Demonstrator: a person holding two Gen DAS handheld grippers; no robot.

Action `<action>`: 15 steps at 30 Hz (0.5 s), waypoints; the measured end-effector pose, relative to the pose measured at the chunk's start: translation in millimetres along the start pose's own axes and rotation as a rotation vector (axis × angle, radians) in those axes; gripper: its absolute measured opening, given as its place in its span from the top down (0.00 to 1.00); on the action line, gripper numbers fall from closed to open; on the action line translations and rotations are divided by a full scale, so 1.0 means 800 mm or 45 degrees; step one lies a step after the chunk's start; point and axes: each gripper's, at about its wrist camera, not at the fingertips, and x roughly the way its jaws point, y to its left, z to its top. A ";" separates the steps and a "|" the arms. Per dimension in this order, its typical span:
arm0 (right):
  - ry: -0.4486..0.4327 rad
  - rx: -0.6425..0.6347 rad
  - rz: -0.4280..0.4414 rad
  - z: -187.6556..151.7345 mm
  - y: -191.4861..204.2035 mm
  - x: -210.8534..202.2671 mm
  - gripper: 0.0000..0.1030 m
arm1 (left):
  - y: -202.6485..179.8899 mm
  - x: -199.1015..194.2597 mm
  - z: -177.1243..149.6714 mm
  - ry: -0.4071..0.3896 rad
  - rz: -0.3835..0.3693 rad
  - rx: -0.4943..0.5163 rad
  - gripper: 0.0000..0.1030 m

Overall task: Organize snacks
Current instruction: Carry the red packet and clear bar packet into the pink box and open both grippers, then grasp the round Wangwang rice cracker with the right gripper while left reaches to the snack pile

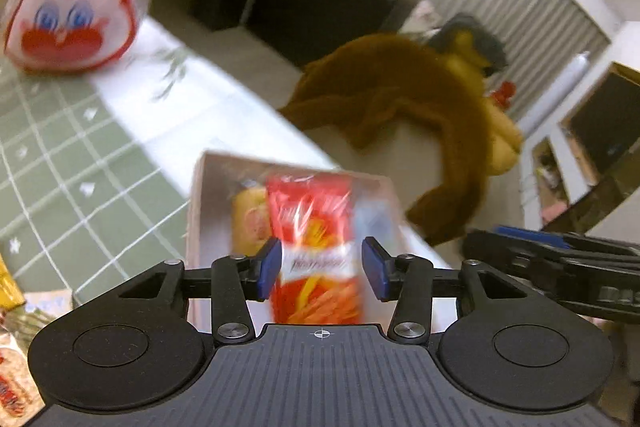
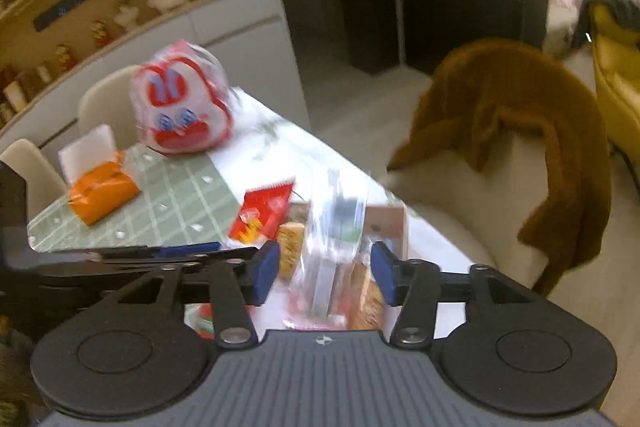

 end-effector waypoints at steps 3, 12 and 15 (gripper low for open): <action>0.038 0.012 -0.027 -0.019 -0.014 0.015 0.47 | 0.023 0.002 -0.009 -0.025 0.000 -0.057 0.52; 0.143 -0.008 -0.028 -0.040 0.025 0.050 0.44 | 0.098 -0.117 -0.066 -0.242 0.318 -0.206 0.52; 0.152 -0.087 0.026 -0.042 0.078 0.056 0.40 | 0.129 -0.153 -0.095 -0.283 0.450 -0.308 0.52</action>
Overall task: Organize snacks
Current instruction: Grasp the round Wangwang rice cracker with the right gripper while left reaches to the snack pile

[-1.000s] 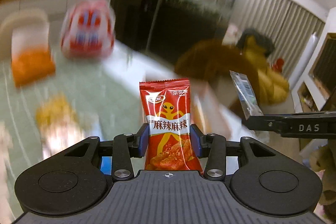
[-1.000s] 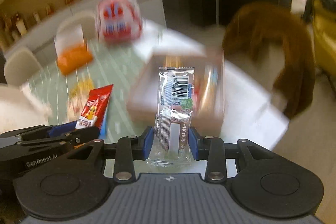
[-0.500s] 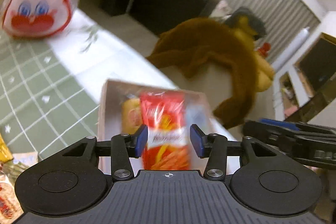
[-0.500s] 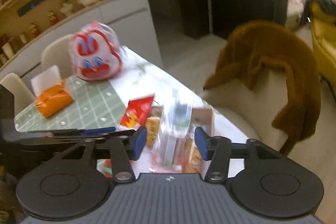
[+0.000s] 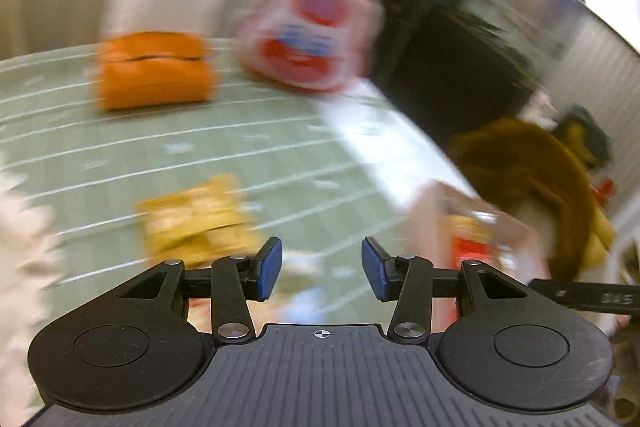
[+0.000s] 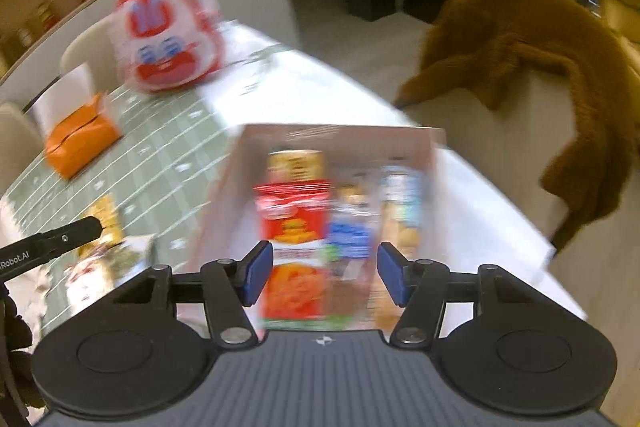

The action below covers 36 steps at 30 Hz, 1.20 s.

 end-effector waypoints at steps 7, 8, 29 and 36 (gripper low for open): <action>0.106 -0.135 0.190 -0.029 0.127 0.023 0.24 | 0.092 -0.023 -0.034 0.095 0.141 -0.085 0.52; 0.136 -0.130 0.222 -0.035 0.145 0.030 0.23 | 0.101 -0.026 -0.040 0.107 0.155 -0.077 0.52; 0.245 -0.298 0.206 -0.052 0.241 0.092 0.63 | 0.142 -0.039 -0.072 0.143 0.033 -0.079 0.52; 0.257 -0.244 0.145 -0.070 0.204 0.085 0.83 | 0.119 -0.021 -0.063 0.140 0.037 0.040 0.52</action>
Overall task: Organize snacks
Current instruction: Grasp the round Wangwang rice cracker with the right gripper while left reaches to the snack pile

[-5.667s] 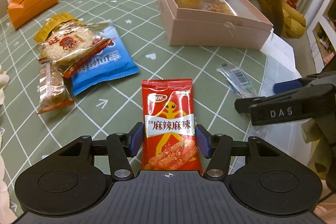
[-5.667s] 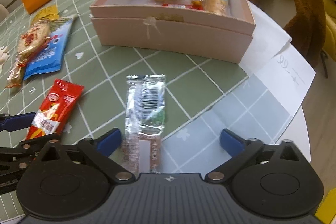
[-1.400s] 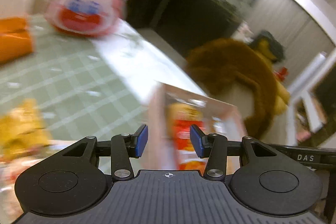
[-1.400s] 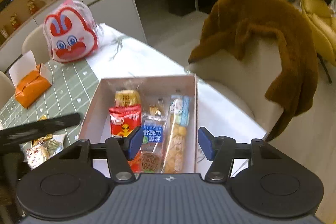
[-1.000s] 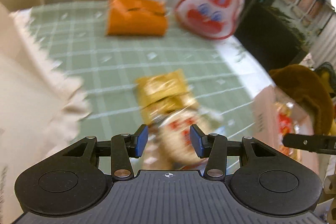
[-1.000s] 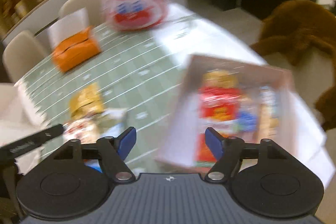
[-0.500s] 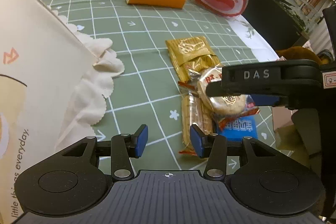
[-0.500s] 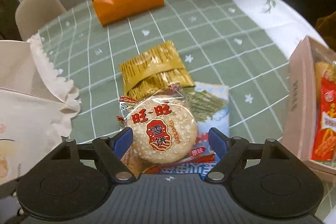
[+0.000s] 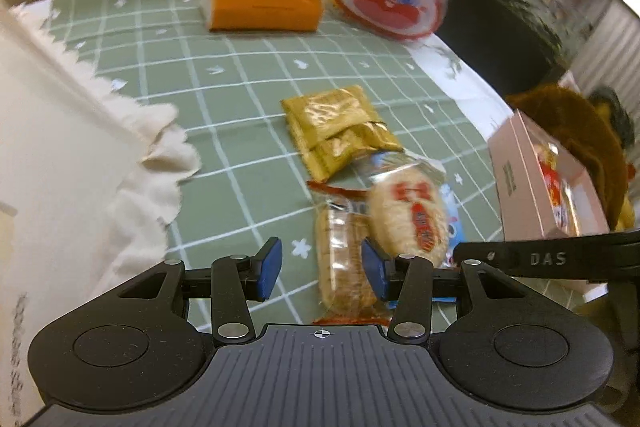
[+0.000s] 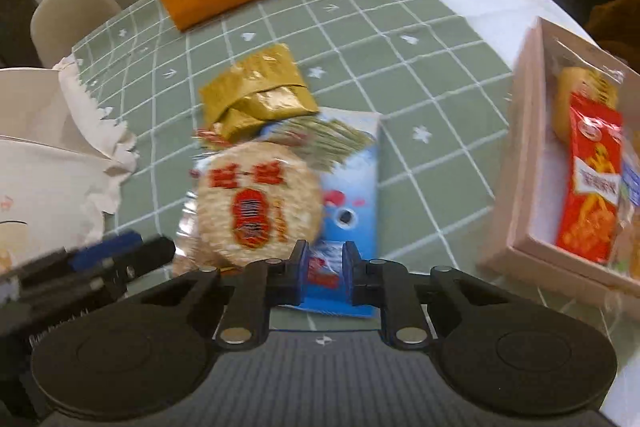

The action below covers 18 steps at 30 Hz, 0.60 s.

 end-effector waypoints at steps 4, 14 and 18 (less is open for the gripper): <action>-0.066 -0.017 -0.001 0.002 0.004 -0.015 0.75 | -0.023 0.015 -0.010 0.057 0.041 0.162 0.51; -0.002 -0.080 -0.017 0.028 0.058 0.020 0.23 | 0.012 -0.013 -0.027 0.030 0.028 0.066 0.52; 0.045 -0.073 -0.052 0.031 0.061 0.041 0.17 | 0.025 -0.020 -0.032 0.034 0.020 0.025 0.52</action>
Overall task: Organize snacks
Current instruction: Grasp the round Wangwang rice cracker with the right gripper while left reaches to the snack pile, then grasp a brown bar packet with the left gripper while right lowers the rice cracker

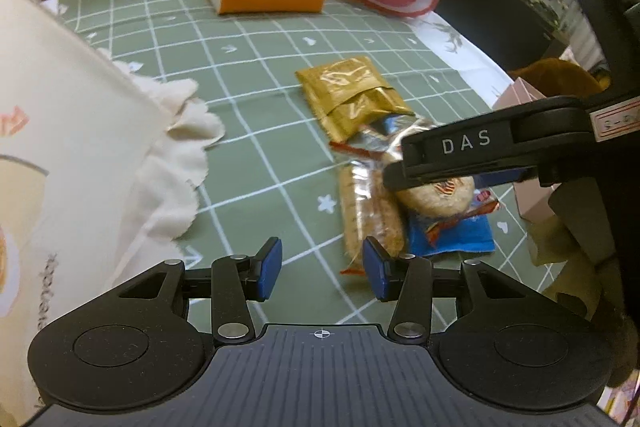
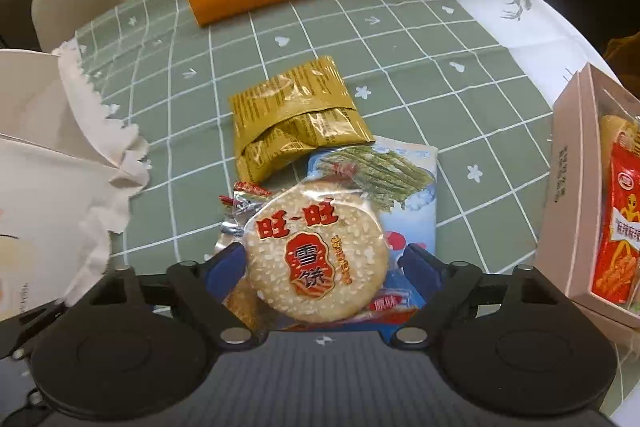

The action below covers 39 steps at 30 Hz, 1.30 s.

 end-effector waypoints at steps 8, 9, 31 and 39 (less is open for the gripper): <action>-0.035 -0.006 -0.050 -0.031 -0.021 -0.027 0.24 | -0.003 -0.004 0.007 -0.042 -0.029 -0.008 0.52; -0.043 -0.010 -0.055 -0.037 -0.025 -0.034 0.24 | -0.007 -0.003 0.009 -0.046 -0.027 0.004 0.52; -0.064 0.378 -0.250 -0.189 -0.172 -0.074 0.20 | -0.103 0.063 0.007 0.030 0.101 0.396 0.55; -0.101 0.366 -0.280 -0.196 -0.163 -0.068 0.07 | -0.109 0.022 -0.031 0.022 -0.057 0.396 0.64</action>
